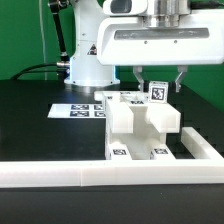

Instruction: Assemble chair

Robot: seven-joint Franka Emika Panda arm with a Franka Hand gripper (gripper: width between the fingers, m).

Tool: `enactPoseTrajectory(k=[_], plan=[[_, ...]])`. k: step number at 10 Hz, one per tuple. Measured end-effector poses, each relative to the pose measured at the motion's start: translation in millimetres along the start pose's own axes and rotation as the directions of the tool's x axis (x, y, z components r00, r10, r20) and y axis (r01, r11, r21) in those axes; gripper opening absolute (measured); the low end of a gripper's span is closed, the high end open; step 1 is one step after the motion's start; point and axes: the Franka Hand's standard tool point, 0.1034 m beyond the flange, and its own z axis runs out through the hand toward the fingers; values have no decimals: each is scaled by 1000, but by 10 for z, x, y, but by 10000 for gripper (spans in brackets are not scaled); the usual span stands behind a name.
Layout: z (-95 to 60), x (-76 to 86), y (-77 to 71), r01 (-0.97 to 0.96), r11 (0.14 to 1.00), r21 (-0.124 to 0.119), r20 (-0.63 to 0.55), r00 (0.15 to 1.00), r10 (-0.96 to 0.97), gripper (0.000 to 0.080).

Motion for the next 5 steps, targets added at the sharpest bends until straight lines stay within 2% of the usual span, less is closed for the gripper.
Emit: enactPoseTrajectory(k=[3, 5], plan=[[0, 0, 0, -23, 1000, 0, 0, 1000, 23, 286], [0, -1, -3, -193, 981, 1, 1, 981, 193, 286]])
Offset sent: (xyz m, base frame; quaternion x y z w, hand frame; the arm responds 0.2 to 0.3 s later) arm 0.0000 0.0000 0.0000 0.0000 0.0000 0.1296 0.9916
